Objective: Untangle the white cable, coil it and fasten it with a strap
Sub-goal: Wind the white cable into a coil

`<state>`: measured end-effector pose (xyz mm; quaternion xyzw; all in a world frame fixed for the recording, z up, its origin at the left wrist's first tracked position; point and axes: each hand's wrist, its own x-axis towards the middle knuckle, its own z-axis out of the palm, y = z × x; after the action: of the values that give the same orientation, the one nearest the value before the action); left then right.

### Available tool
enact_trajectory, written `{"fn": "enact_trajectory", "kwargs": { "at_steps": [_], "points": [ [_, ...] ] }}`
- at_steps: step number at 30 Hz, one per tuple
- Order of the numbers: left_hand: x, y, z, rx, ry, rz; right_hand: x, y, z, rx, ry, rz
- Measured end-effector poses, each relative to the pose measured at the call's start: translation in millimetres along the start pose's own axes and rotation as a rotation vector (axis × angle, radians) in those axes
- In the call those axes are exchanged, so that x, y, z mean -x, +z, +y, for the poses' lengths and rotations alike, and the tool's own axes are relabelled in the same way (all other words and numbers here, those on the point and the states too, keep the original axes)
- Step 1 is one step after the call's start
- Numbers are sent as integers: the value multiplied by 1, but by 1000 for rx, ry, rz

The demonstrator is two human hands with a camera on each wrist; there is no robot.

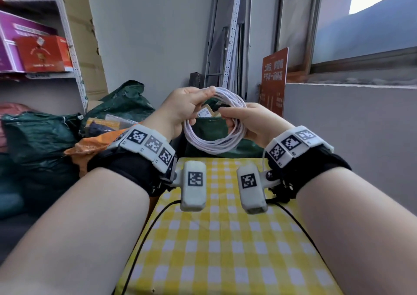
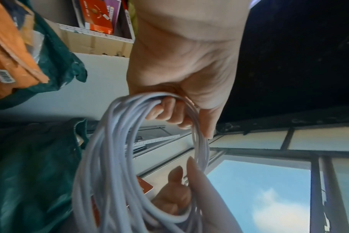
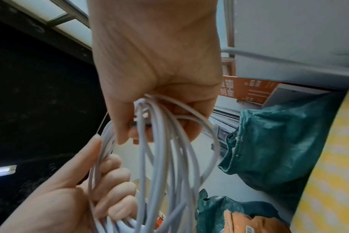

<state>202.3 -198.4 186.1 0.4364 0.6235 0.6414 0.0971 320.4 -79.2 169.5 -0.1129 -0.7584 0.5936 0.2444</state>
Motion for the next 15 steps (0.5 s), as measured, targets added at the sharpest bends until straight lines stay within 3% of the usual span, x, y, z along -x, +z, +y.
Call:
{"fn": "enact_trajectory", "kwargs": {
  "at_steps": [7,10,15],
  "points": [
    [0,5,-37,186,-100,90,-4,-9,28,-61,101,-237],
    [-5,6,-50,190,-113,93,-9,-6,37,-65,169,-116],
    [-9,10,-69,198,-172,33,-20,1,44,-319,142,-47]
  ]
}}
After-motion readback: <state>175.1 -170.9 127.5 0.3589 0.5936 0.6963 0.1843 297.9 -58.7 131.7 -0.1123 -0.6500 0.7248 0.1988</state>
